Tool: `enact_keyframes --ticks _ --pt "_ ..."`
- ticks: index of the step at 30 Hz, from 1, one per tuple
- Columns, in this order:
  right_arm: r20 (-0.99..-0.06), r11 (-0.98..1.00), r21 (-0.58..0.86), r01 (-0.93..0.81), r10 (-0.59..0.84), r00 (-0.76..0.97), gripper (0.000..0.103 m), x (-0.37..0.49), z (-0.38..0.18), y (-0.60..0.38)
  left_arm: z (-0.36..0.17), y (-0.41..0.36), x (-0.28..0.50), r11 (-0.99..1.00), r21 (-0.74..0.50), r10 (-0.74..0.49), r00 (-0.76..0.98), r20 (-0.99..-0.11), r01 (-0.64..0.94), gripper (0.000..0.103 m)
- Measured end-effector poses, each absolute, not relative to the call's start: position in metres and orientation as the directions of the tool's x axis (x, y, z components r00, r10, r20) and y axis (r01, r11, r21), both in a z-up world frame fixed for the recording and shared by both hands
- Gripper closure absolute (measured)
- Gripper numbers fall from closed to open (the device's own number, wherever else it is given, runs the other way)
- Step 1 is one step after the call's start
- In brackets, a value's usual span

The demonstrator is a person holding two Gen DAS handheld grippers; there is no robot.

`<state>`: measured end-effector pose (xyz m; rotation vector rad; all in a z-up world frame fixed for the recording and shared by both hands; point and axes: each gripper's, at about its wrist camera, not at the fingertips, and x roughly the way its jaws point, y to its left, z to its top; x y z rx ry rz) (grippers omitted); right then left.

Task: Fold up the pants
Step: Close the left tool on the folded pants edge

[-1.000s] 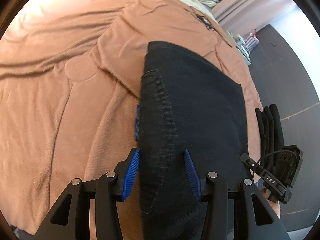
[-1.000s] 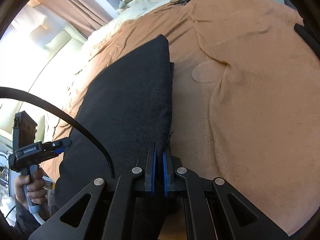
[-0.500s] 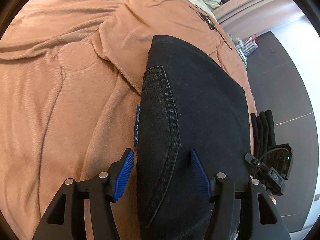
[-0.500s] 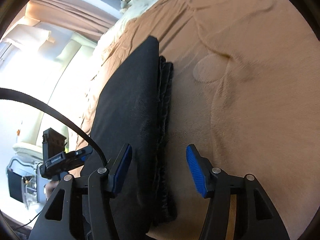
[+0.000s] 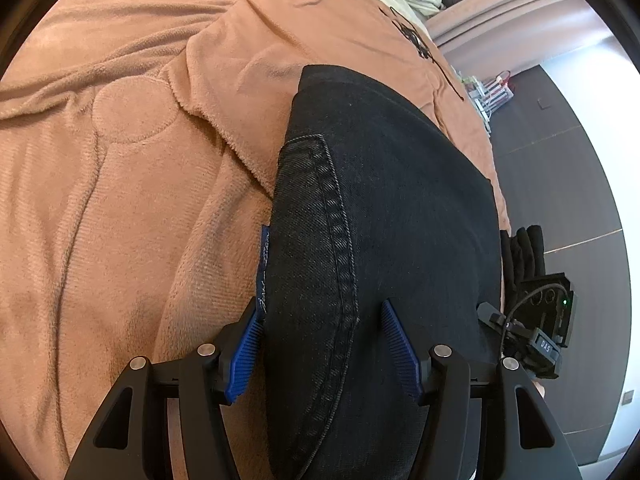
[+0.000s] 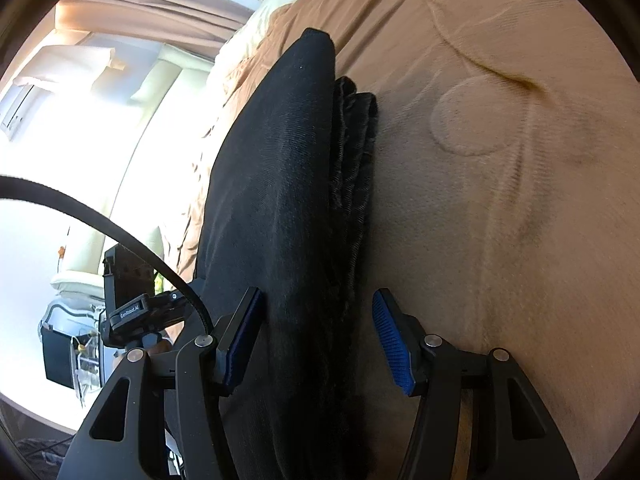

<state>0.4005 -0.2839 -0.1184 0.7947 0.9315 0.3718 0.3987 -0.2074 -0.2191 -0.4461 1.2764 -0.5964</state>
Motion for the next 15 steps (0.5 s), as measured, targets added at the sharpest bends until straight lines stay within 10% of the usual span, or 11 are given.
enact_keyframes --ticks 5,10,15 --pt "-0.57 0.667 0.745 0.021 0.62 0.539 0.048 0.408 -0.118 -0.28 -0.215 -0.207 0.395 0.778 -0.604 -0.629 0.184 -0.756 0.175 0.051" --pt "-0.562 0.693 0.72 -0.028 0.607 0.562 0.076 0.399 -0.102 -0.281 -0.201 -0.209 0.392 0.781 -0.588 -0.623 0.202 -0.756 0.209 0.066" --pt "-0.544 0.696 0.715 -0.065 0.613 0.573 0.08 0.393 -0.092 -0.279 -0.192 -0.207 0.391 0.78 -0.585 -0.624 0.206 -0.754 0.221 0.069"
